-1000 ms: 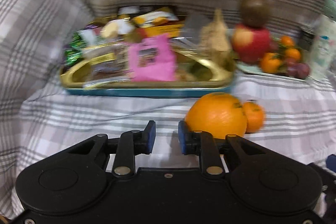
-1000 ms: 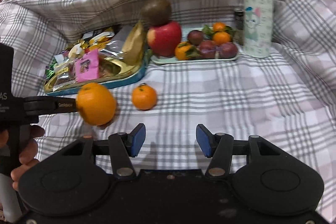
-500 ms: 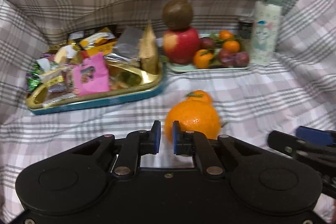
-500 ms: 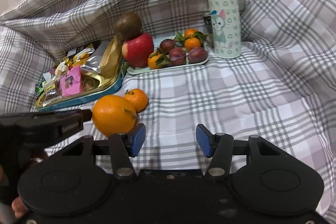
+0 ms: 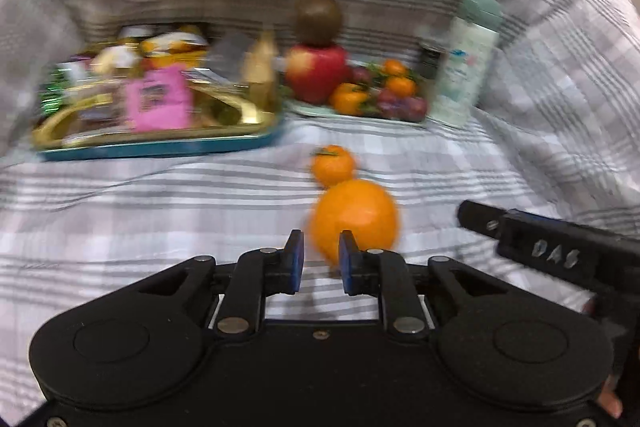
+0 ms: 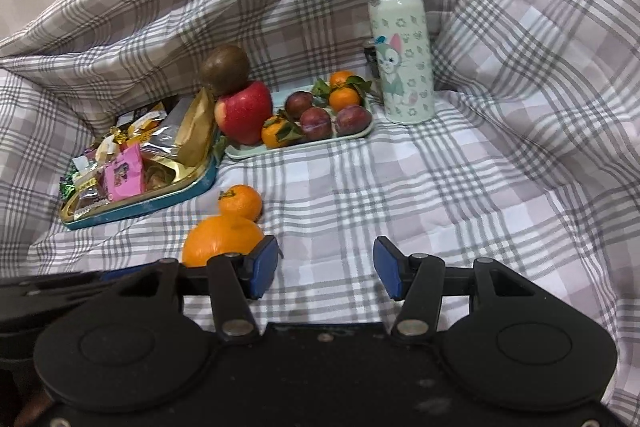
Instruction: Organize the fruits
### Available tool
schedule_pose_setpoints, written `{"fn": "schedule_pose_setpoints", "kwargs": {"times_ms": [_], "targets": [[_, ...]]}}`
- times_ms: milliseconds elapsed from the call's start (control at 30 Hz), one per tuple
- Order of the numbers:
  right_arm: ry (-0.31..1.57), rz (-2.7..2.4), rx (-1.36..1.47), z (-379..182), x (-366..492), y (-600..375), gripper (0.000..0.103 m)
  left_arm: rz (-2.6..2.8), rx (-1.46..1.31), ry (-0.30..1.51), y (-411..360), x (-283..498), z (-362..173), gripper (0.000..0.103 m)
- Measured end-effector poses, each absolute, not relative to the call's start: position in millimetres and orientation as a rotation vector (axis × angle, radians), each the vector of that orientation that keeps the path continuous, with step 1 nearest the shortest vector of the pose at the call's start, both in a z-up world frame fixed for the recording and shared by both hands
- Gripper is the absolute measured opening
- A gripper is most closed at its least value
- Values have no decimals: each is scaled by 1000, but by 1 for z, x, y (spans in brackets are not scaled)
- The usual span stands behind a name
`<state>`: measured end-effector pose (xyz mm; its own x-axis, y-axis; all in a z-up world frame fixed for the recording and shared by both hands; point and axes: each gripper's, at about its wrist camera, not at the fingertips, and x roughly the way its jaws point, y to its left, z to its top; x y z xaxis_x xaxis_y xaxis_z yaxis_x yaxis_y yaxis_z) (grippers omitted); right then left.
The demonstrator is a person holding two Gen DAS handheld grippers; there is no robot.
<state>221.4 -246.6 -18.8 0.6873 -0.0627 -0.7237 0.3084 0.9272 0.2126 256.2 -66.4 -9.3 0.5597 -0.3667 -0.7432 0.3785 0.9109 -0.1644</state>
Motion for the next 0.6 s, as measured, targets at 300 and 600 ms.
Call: {"fn": "schedule_pose_setpoints", "kwargs": {"times_ms": [300, 600], "targets": [[766, -60, 238, -23, 265, -186, 56, -234, -2, 930, -14, 260, -24, 27], [805, -67, 165, -39, 274, -178, 60, -231, 26, 950, -14, 264, -29, 27]]}}
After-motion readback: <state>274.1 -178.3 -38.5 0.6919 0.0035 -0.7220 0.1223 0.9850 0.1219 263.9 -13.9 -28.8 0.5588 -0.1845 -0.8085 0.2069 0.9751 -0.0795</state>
